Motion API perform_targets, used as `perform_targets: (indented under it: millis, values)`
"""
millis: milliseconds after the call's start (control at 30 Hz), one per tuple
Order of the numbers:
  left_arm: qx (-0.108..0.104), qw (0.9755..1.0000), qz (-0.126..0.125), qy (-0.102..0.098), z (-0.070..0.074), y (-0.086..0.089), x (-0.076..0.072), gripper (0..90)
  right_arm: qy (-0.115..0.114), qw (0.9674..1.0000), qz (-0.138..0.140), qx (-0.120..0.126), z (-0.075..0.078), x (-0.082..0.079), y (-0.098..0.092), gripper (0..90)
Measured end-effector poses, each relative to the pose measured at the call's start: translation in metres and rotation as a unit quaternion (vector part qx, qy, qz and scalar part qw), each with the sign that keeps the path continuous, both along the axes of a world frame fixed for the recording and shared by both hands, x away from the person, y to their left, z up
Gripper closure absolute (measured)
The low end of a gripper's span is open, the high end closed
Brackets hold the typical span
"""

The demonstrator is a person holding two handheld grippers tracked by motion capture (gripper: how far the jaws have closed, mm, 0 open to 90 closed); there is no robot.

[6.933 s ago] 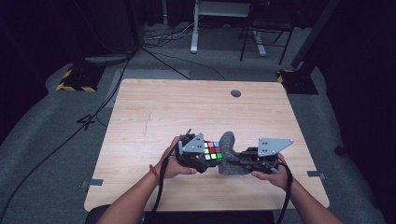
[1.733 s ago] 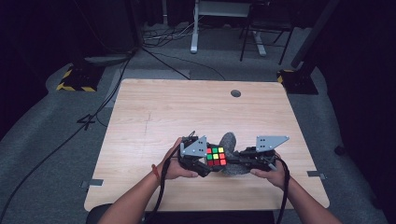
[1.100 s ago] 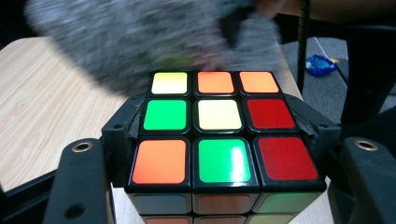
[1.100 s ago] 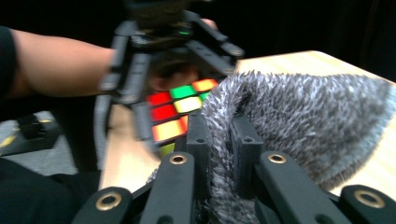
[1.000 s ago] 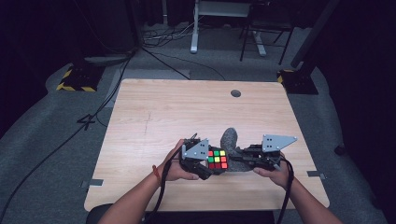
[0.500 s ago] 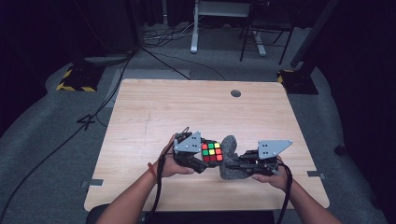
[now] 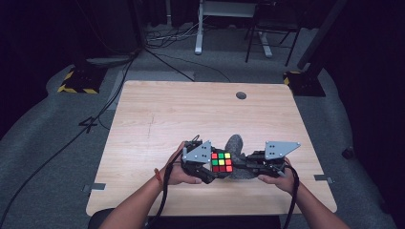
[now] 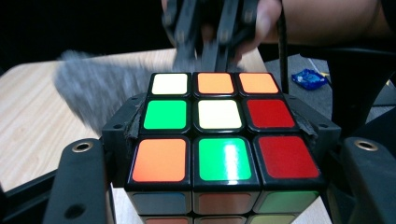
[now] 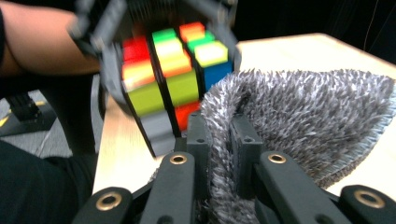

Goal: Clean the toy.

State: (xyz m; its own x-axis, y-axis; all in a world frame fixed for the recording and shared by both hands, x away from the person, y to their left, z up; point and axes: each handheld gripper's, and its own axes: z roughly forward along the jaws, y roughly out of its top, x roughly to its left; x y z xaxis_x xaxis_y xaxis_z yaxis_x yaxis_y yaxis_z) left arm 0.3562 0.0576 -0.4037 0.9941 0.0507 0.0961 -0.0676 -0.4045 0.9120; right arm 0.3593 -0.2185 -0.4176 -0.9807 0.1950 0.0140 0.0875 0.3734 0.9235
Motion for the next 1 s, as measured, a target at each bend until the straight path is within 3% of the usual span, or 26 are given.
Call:
perform_targets:
  millis: [233, 367, 433, 533, 700, 767, 800, 1000]
  values:
    - [-0.014, 0.9997, 0.019, -0.001, 0.004, 0.010, 0.006, 33.5, 0.019, 0.9990, 0.028, -0.028, -0.011, -0.001, 0.012, 81.2]
    - [-0.016, 0.9995, 0.026, 0.002, 0.004, 0.016, 0.011, 33.5, 0.014, 0.9986, 0.046, -0.022, -0.010, -0.005, 0.015, 81.1]
    - [-0.004, 0.9993, 0.036, -0.002, 0.001, 0.017, 0.013, 33.5, 0.011, 0.9986, 0.048, -0.017, -0.008, -0.007, 0.014, 81.1]
    - [0.006, 0.9994, 0.032, 0.009, -0.004, 0.015, 0.015, 33.5, 0.004, 0.9986, 0.052, -0.003, -0.003, -0.009, 0.011, 81.1]
    - [0.019, 0.9995, 0.020, 0.015, -0.010, 0.007, 0.012, 33.5, -0.011, 0.9989, 0.043, 0.017, 0.006, -0.011, 0.005, 81.1]
    - [0.024, 0.9995, 0.013, 0.018, -0.013, 0.003, 0.010, 33.5, -0.015, 0.9990, 0.027, 0.033, 0.011, -0.008, -0.001, 81.2]
    - [0.031, 0.9993, 0.006, 0.018, -0.014, -0.002, 0.006, 33.4, -0.016, 0.9991, 0.022, 0.032, 0.012, -0.008, -0.003, 81.2]
    - [0.030, 0.9995, -0.002, 0.013, -0.012, -0.007, 0.002, 33.4, -0.011, 0.9994, 0.004, 0.031, 0.011, -0.003, -0.007, 81.2]
